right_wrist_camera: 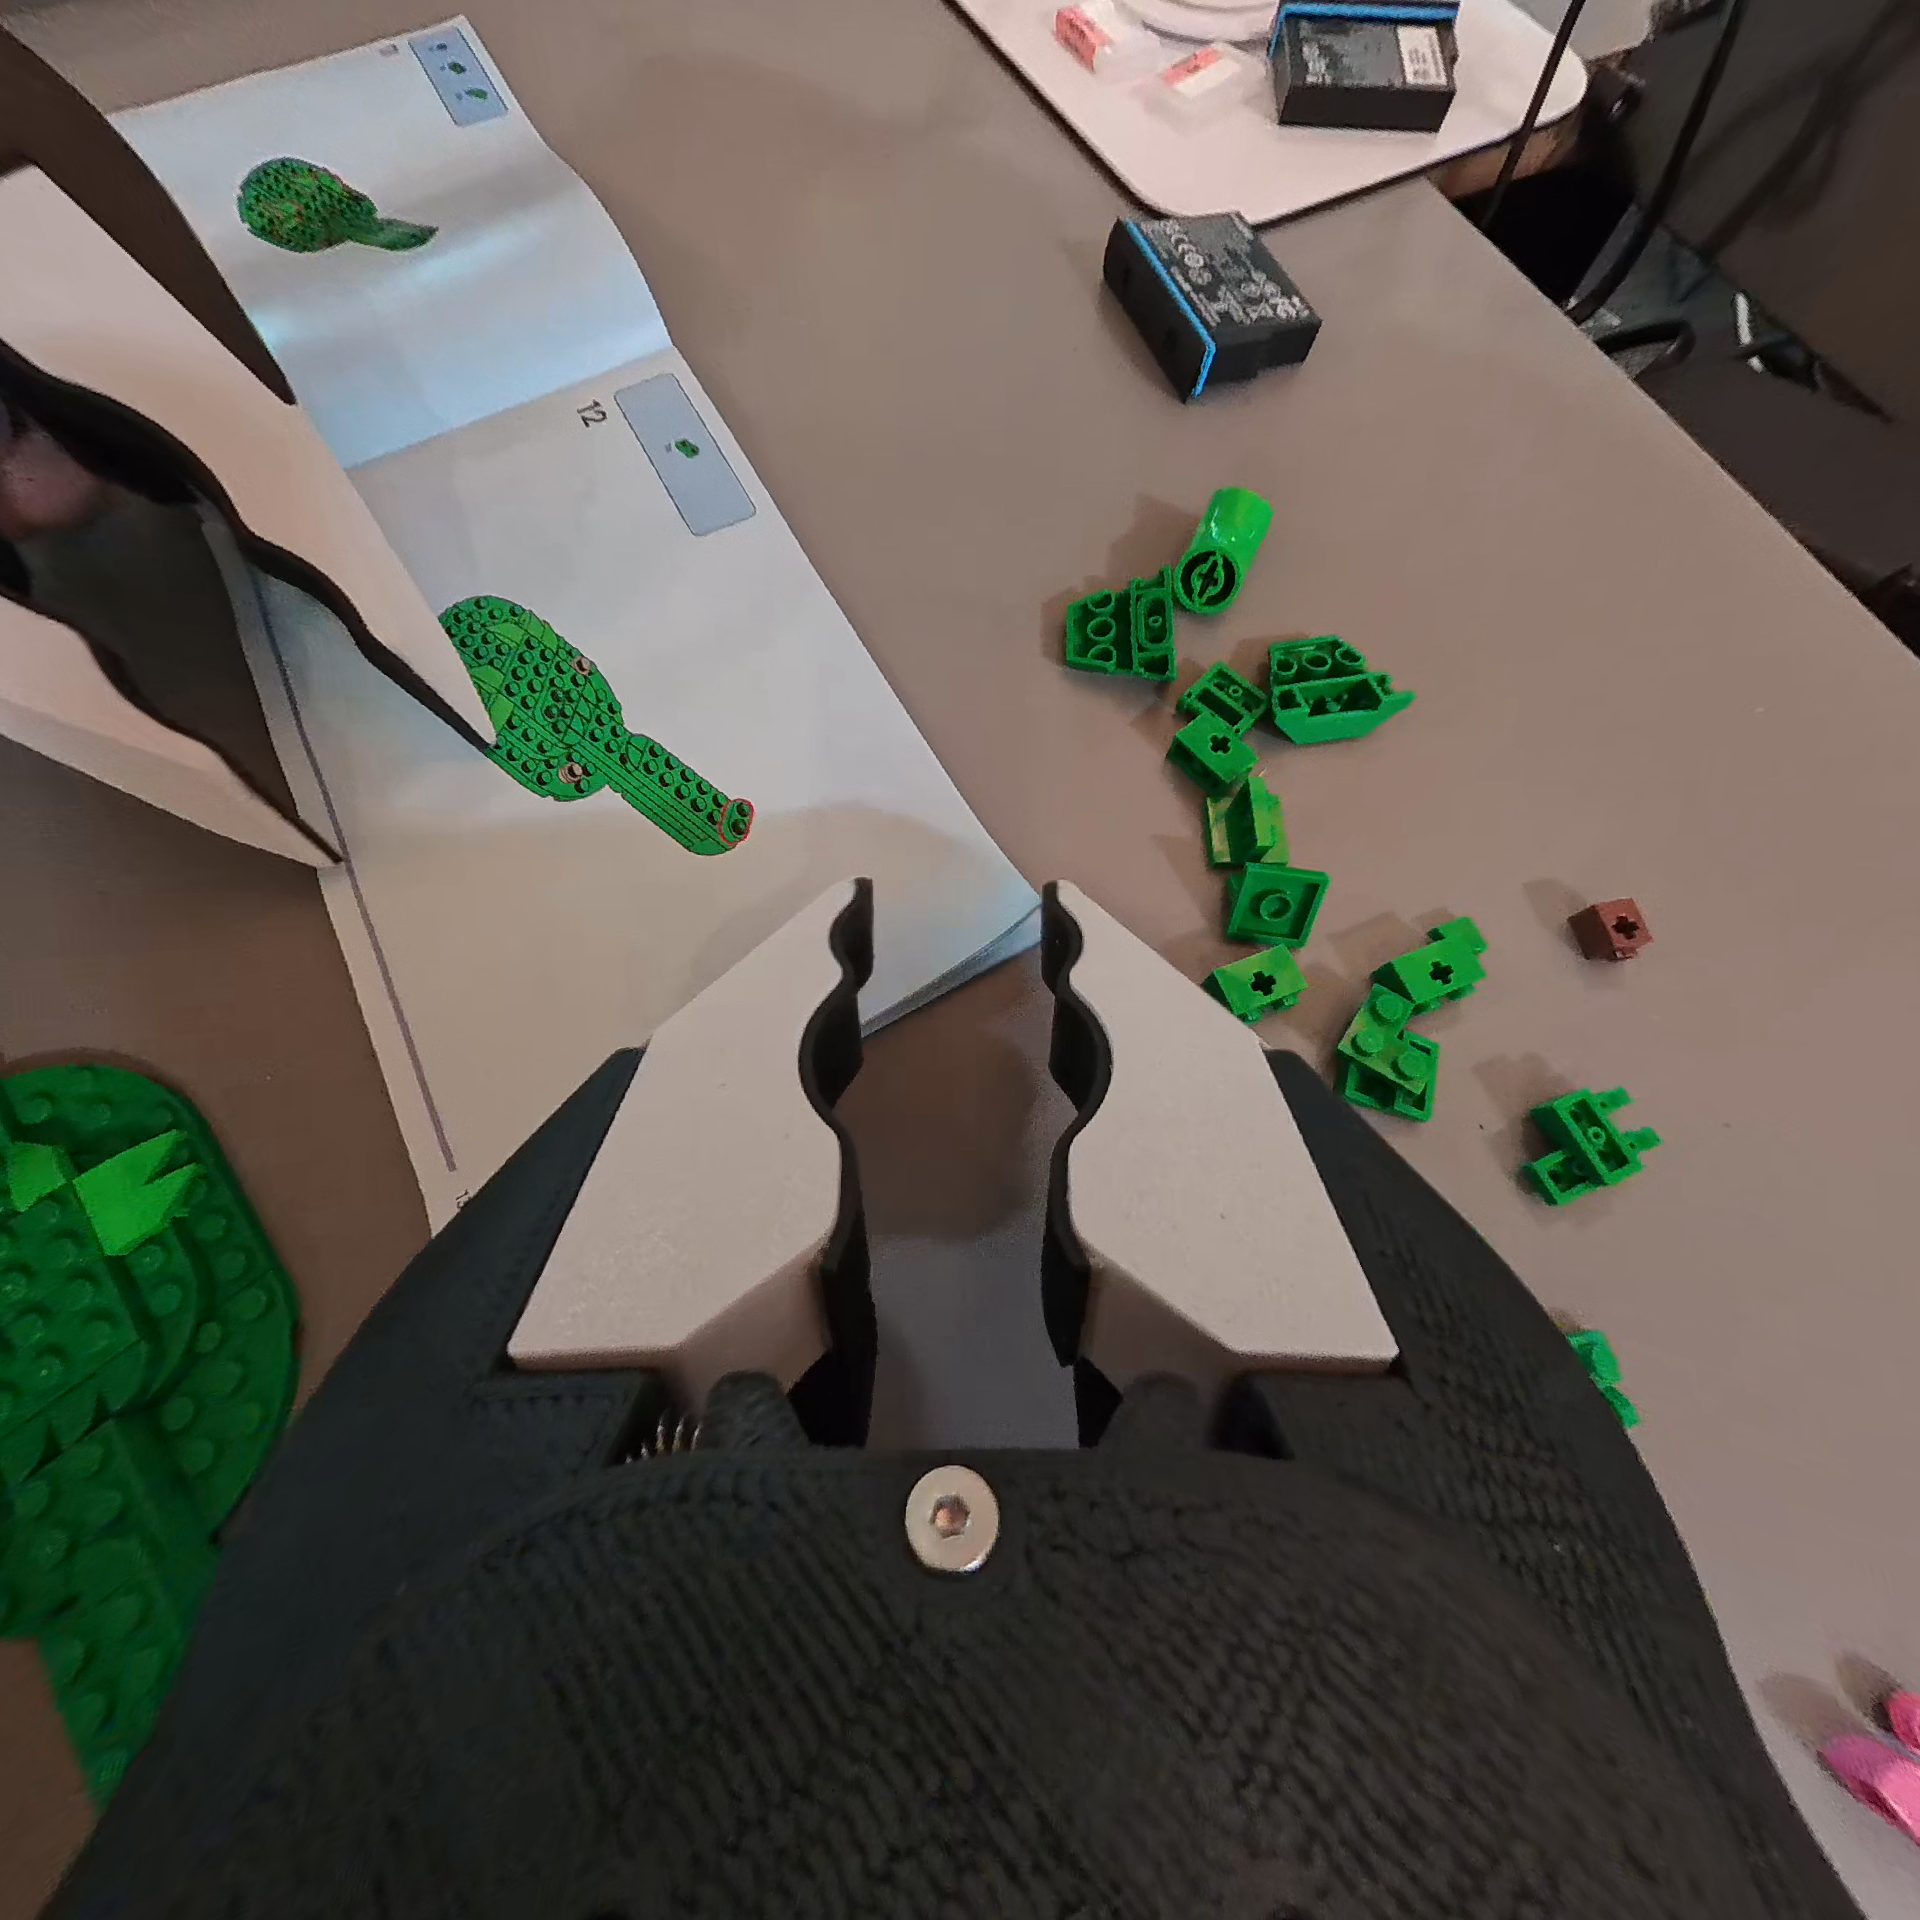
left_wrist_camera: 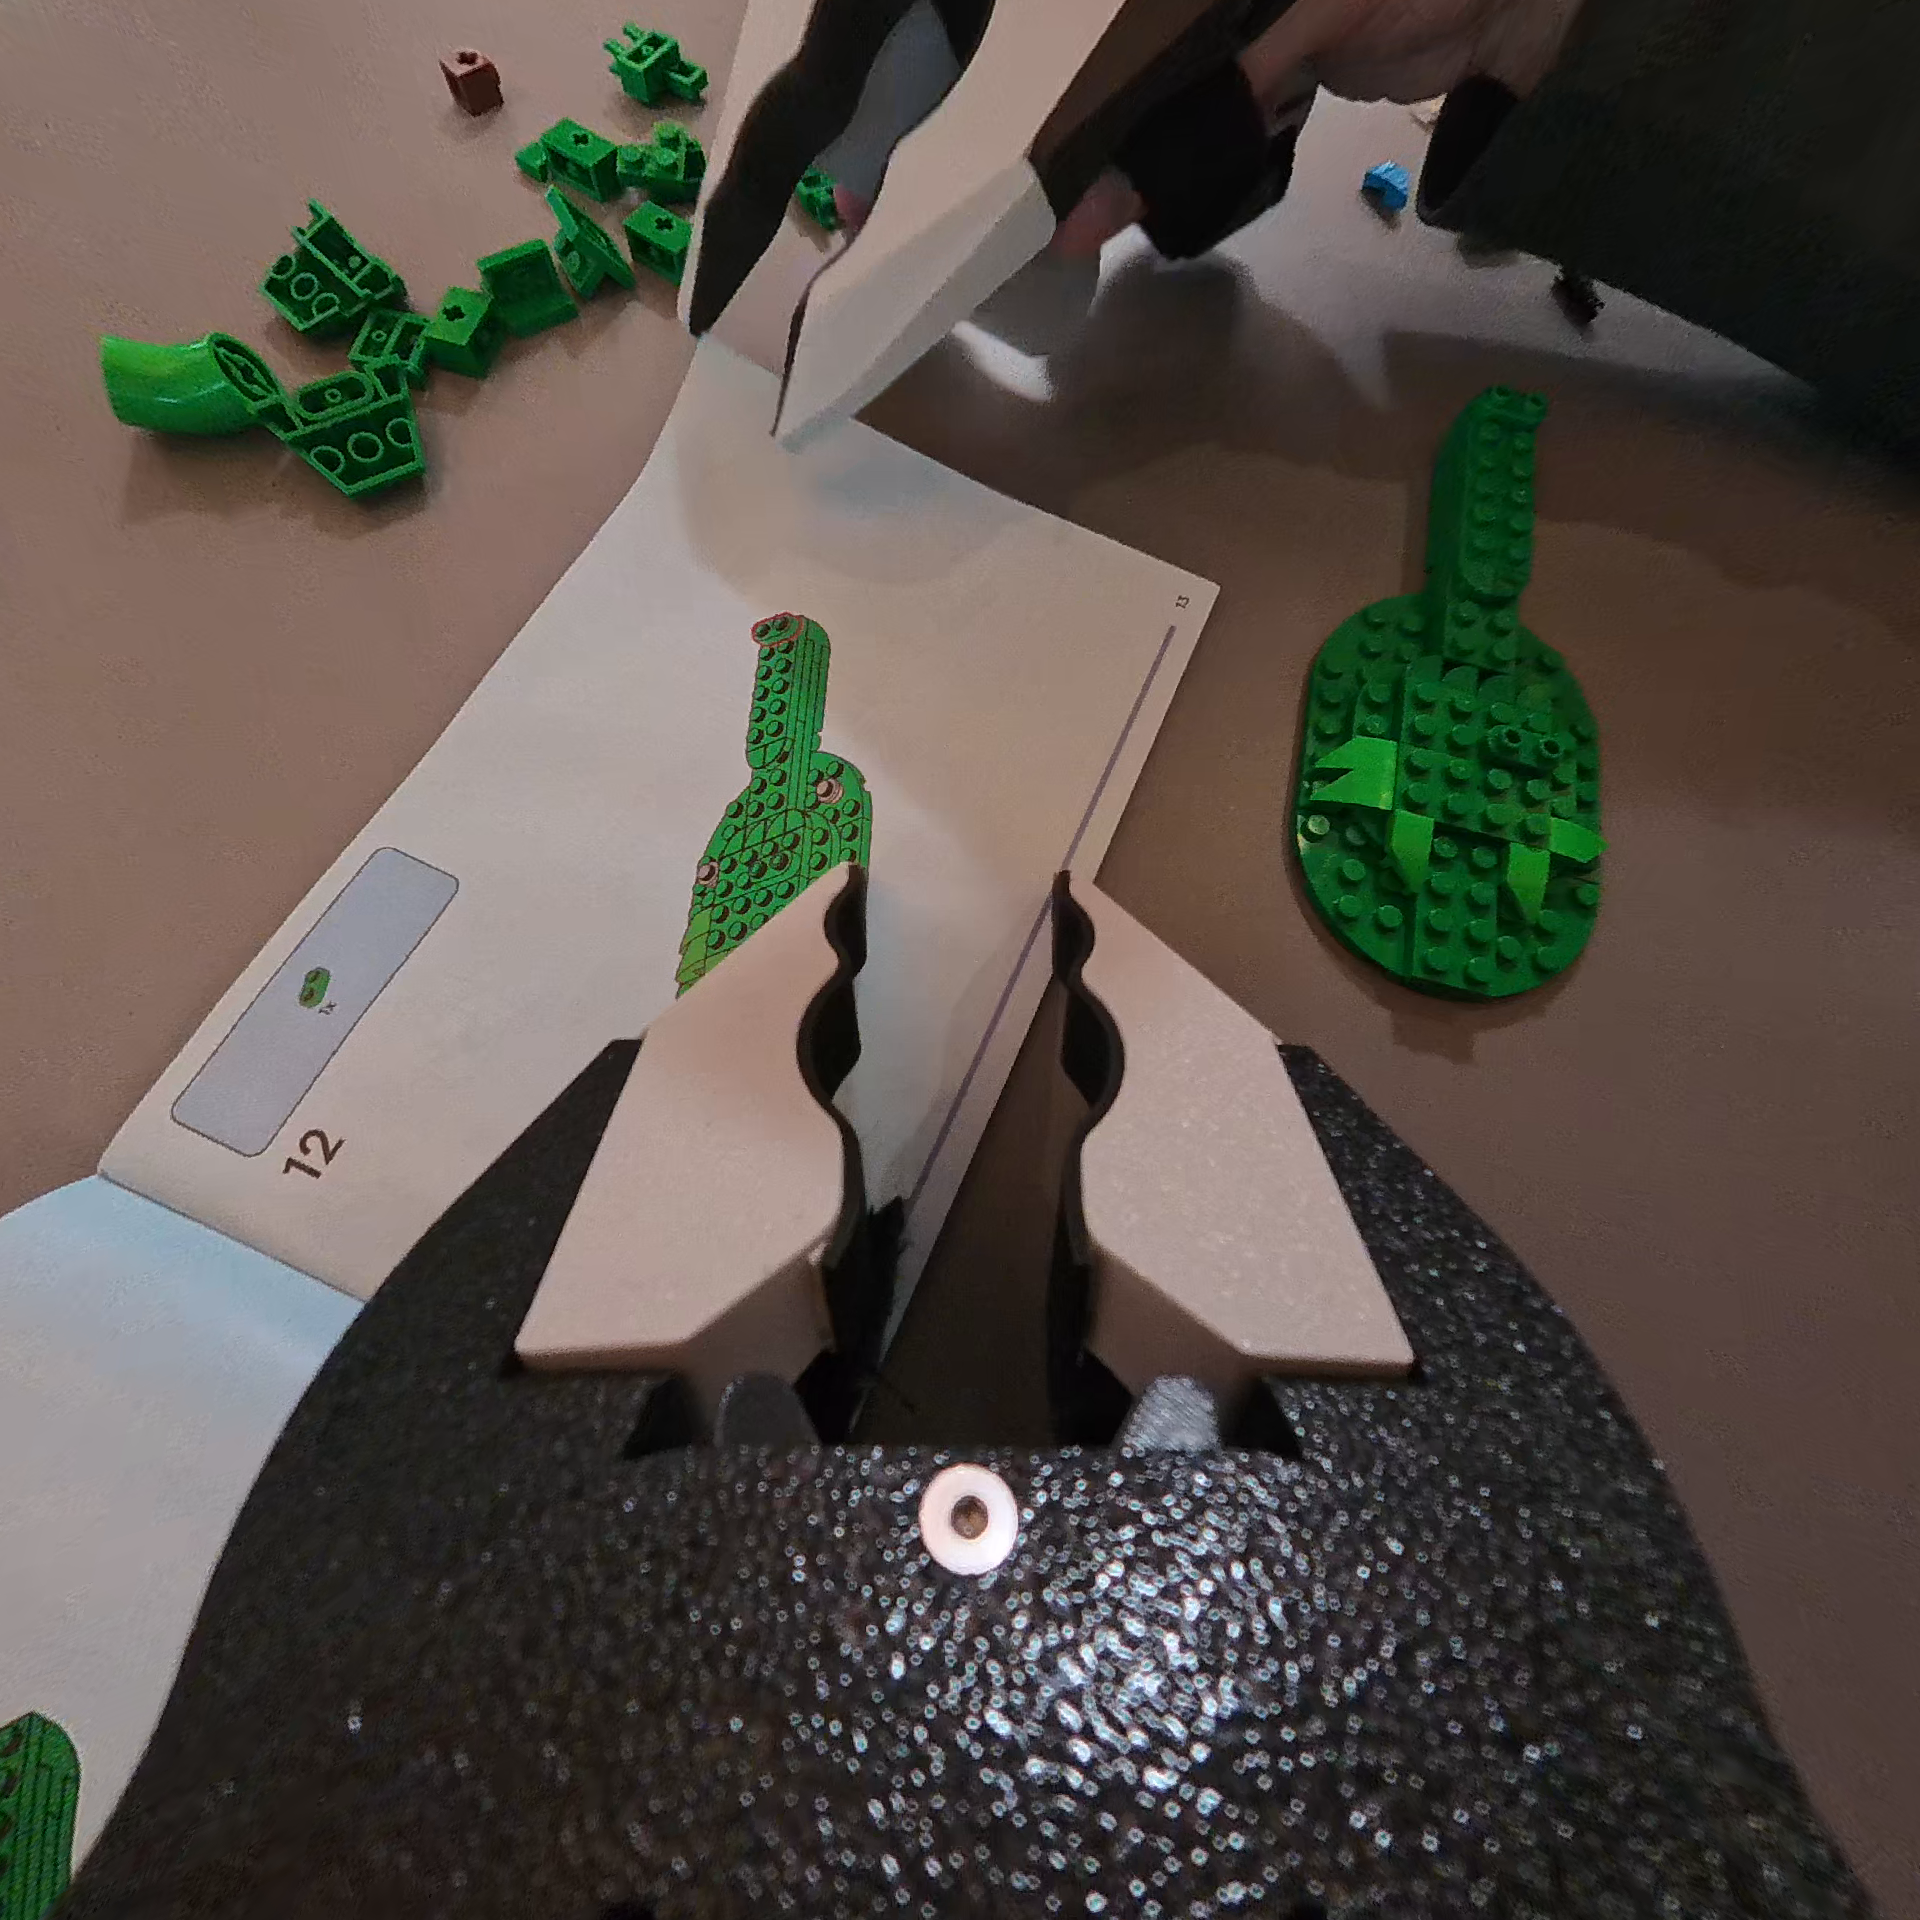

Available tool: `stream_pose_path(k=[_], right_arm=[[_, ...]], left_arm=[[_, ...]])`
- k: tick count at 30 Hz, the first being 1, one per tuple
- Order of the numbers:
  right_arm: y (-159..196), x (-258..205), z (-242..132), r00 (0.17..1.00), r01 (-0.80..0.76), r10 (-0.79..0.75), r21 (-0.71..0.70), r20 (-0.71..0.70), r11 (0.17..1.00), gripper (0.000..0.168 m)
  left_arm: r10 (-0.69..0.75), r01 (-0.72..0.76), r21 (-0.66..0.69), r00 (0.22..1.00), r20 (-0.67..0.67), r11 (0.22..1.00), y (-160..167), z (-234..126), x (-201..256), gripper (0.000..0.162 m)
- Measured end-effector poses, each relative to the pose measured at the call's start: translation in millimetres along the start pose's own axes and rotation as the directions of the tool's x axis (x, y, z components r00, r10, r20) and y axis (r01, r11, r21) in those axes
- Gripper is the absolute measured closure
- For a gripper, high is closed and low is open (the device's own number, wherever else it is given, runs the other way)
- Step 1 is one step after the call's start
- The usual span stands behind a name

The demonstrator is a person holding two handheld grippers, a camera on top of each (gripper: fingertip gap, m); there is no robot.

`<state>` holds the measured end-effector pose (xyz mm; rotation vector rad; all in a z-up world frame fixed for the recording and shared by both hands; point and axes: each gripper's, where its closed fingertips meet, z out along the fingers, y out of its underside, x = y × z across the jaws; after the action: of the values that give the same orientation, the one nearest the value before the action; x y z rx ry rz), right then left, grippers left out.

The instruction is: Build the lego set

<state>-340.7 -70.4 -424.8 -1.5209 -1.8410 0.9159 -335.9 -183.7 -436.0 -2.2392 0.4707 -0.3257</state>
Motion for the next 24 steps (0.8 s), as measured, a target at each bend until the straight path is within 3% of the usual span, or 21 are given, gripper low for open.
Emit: stream_pose_path(k=[10, 15, 24], right_arm=[[-9.9, -15.5, -7.9, 0.987, -0.075, 0.063, 0.075, 0.146, 0.994, 0.143], [-1.9, -15.9, -7.6, 0.986, -0.07, 0.065, 0.028, 0.151, 0.997, 0.143], [11.1, -76.9, -10.3, 0.87, -0.083, 0.116, -0.089, 0.48, 0.993, 0.144]], left_arm=[[0.0, 0.0, 0.0, 1.0, 0.002, 1.0, 0.2, -0.2, -0.7, 0.131], [0.004, -0.004, 0.0, 1.0, 0.005, 1.0, 0.3, -0.1, -0.9, 0.133], [0.019, -0.019, 0.001, 1.0, -0.003, 1.0, 0.5, 0.0, 0.4, 0.132]])
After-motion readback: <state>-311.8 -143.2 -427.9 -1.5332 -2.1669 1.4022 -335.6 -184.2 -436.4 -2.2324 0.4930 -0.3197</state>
